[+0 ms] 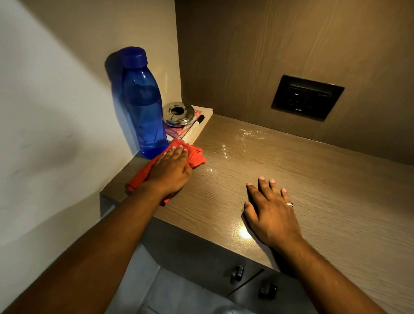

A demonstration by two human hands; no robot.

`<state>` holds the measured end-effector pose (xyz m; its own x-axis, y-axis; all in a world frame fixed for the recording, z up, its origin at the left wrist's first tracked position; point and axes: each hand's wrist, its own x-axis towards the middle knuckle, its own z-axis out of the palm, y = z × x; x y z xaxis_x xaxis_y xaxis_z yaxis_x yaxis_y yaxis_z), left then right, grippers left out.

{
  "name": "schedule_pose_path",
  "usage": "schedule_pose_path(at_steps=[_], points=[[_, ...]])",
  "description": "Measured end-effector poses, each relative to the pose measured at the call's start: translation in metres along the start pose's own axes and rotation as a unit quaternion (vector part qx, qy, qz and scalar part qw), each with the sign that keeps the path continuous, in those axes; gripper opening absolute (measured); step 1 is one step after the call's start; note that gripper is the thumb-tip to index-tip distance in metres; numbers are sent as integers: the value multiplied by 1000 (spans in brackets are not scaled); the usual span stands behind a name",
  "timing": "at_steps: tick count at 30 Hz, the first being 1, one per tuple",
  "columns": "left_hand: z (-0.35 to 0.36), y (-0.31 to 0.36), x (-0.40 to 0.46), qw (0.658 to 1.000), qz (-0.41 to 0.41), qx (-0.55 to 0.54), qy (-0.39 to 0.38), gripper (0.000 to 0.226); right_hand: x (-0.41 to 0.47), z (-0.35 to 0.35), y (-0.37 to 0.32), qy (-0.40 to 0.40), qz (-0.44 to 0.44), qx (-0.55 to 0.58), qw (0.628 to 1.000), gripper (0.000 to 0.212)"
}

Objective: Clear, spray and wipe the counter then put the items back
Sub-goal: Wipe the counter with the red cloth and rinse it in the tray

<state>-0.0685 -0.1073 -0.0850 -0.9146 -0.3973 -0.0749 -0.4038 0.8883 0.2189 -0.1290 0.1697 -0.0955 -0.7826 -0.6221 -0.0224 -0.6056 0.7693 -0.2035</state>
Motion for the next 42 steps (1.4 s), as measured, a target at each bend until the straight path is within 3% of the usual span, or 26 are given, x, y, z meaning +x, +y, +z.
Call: schedule_pose_path(at_steps=[7,14,22,37,42], points=[[15,11,-23,1000,1,-5,12,61,0,1,-1,7,6,8,1000,61],[22,104,-10,997,63,-18,-36,65,-1,-2,-1,10,15,18,1000,63],[17,61,13,983,177,40,-7,61,2,-1,2,29,58,27,998,77],[24,86,134,994,95,45,20,64,84,-4,16,41,159,7,986,74],[23,100,171,998,51,26,22,67,89,2,21,110,258,22,960,63]])
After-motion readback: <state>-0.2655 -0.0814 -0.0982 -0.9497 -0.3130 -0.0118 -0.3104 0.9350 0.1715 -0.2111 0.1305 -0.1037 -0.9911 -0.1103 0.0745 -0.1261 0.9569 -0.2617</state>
